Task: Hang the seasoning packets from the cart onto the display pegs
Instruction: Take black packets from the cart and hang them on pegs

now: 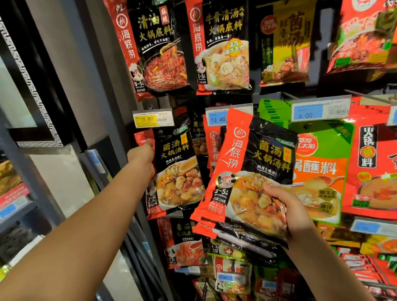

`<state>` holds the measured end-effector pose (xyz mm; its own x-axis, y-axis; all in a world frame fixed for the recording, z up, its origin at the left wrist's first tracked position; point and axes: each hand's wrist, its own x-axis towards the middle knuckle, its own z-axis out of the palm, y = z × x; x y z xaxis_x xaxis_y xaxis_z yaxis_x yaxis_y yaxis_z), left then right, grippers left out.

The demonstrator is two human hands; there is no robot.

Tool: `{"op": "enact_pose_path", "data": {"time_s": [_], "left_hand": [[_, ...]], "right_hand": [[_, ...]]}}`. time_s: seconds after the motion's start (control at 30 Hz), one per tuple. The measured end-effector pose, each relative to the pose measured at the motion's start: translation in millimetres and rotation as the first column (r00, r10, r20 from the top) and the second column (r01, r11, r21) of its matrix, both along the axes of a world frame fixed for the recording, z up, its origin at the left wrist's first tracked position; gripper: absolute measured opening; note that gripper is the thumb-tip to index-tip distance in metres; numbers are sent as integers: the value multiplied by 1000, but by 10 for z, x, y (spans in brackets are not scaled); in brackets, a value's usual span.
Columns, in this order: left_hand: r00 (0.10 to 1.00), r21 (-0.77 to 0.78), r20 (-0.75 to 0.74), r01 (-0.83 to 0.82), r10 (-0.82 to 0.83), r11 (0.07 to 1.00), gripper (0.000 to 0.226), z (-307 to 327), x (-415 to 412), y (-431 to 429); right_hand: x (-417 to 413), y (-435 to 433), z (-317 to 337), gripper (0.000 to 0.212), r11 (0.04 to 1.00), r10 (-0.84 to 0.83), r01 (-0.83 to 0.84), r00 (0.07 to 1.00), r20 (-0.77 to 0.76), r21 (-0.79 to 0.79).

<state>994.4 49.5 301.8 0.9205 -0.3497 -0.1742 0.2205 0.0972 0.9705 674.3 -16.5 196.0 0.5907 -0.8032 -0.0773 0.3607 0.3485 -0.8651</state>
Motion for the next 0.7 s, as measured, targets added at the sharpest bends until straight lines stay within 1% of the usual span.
{"op": "enact_pose_path", "data": {"time_s": [0.07,0.1,0.2,0.3,0.4,0.5,0.63,0.7], "left_hand": [[1000,-1,6,-11,11,1000,42,-74,37,-17],[1000,-5,9,-11,11,1000,44,-101,36,-9],[999,-64,39,6,-4,998,36,-178,18,5],[997,-135,72,40,-31,990,39,-253,0,40],[995,-218,76,73,-58,973,33,-321,-13,98],[995,-267,77,83,-64,960,35,-381,45,110],[992,-300,103,95,-67,949,19,-347,3,61],[994,-309,90,81,-56,947,15,-289,-6,30]], "right_hand": [[14,-3,-6,135,1000,-8,8,1000,-24,7],[14,-12,-15,141,1000,-12,12,1000,-25,11],[-12,-17,-40,144,1000,-17,17,1000,-17,8],[-33,-18,-88,144,1000,-10,10,1000,-28,-2],[-44,-4,-107,139,1000,-2,2,1000,-25,-17],[-61,-1,-99,130,998,12,-13,1000,-17,-64],[-79,-16,-93,115,996,35,-36,999,-6,-82],[-105,-14,-92,108,993,48,-51,998,-33,-105]]}}
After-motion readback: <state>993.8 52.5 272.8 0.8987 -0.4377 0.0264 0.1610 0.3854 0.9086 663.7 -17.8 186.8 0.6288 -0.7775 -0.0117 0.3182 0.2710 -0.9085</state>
